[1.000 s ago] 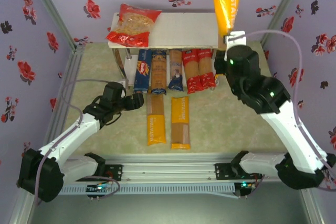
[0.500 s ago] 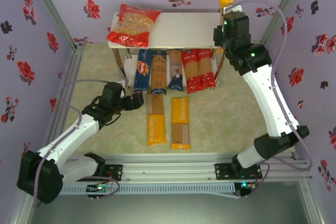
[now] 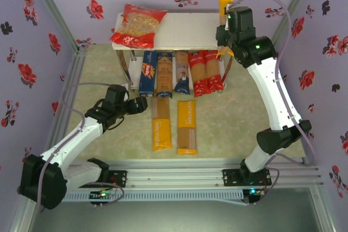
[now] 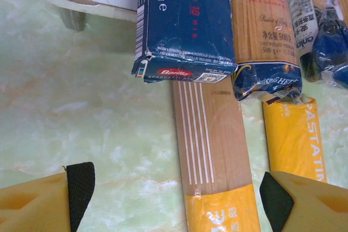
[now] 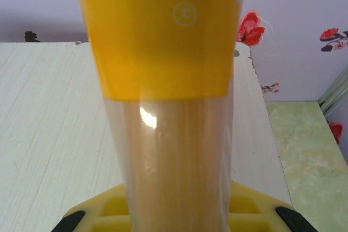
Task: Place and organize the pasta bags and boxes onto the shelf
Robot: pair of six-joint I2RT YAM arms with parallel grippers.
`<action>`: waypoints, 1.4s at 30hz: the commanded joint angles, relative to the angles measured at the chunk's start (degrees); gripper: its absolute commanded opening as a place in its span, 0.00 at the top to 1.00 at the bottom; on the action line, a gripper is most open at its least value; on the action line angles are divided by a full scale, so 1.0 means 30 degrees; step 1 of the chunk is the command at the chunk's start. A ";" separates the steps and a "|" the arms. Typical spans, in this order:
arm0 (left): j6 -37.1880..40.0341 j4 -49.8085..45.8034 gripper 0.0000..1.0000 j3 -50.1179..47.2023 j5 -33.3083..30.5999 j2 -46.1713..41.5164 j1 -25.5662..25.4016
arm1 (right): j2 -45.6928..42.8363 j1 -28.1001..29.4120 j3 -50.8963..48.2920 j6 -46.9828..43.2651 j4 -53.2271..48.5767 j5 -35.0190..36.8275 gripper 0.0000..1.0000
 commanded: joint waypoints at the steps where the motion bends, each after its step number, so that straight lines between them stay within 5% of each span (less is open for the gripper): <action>1: 0.0613 -0.0280 0.16 0.0655 0.0325 0.0313 0.0242 | 0.0921 -0.0586 0.0441 0.1450 0.1082 -0.0223 0.77; 4: 0.0661 -0.0267 0.16 0.0794 0.0405 0.0440 0.0352 | 0.1286 -0.0834 0.0394 0.2007 0.0998 -0.0575 0.60; 17: 0.0935 -0.0527 0.16 0.1588 0.0733 0.0951 0.0989 | 0.2565 -0.1222 0.0457 0.1948 0.0426 -0.1065 0.53; 23: 0.1037 -0.0554 0.14 0.1819 0.0924 0.1208 0.1128 | 0.2286 -0.1260 0.0142 0.2196 0.0906 -0.1593 0.32; 27: 0.1079 -0.0604 0.14 0.1777 0.1377 0.1271 0.1114 | 0.1730 -0.1358 0.0083 0.2220 0.1745 -0.1587 0.29; 32: 0.1573 -0.0701 0.00 0.0956 0.1344 0.0338 0.0557 | 0.0503 -0.1391 -0.0320 0.1924 0.3859 -0.1858 0.18; 42: 0.0914 -0.1744 0.00 -0.0649 -0.0618 -0.1945 -0.1831 | -0.2993 -0.1029 -0.1267 0.1212 0.3599 -0.1408 0.16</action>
